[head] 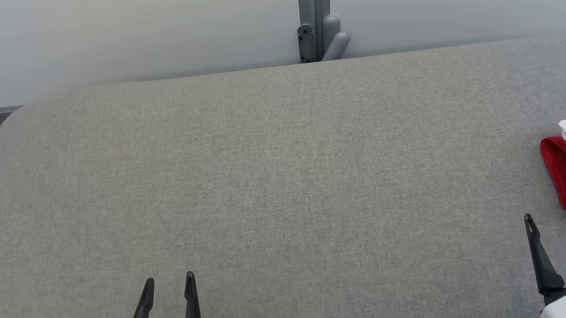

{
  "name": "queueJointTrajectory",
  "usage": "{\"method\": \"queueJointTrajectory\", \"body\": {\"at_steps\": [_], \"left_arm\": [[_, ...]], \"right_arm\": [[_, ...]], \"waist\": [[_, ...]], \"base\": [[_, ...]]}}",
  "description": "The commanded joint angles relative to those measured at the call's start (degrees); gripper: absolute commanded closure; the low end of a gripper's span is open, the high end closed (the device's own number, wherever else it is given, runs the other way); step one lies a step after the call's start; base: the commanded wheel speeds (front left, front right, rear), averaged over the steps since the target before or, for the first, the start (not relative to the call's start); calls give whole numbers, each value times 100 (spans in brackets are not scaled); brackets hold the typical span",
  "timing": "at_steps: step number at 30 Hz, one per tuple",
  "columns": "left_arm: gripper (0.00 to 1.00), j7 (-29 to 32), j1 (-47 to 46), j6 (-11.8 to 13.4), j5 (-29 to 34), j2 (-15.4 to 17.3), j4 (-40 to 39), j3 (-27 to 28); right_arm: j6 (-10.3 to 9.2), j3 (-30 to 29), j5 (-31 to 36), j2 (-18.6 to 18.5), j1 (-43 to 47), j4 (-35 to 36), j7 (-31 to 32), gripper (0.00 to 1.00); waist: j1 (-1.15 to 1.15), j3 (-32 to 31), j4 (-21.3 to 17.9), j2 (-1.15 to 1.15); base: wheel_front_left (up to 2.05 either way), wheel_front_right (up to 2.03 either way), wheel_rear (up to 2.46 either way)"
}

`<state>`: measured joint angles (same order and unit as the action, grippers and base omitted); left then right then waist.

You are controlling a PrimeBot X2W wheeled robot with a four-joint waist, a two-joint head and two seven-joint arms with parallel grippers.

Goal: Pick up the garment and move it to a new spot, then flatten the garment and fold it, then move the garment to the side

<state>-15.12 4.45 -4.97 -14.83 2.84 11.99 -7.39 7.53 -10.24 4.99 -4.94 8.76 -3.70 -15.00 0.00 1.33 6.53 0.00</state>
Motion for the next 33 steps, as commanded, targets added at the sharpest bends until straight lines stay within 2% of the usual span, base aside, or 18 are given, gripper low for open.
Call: {"method": "queueJointTrajectory", "body": {"at_steps": [1,18,31,32,33], "left_arm": [[0,2,37,-17,28,14,23,11],[0,2,-66,-173,111,14,57,112],[0,2,-90,-167,86,14,65,113],[0,2,-116,-172,98,14,87,60],[0,2,-99,-145,85,14,42,118]], "right_arm": [[-9,11,59,22,32,-1,-22,0],[-9,-394,99,193,-142,109,-22,0],[-9,-348,77,199,-157,3,-23,0],[-9,-432,66,200,-126,14,-23,0],[-8,-330,85,205,-178,-1,-23,0]], "waist": [[0,-81,-66,0],[0,-152,-290,0],[0,-112,-234,0],[0,-109,-255,0],[0,-72,-564,0]], "base": [[0,0,0],[0,0,0],[0,0,0],[0,0,0],[0,0,0]]}}
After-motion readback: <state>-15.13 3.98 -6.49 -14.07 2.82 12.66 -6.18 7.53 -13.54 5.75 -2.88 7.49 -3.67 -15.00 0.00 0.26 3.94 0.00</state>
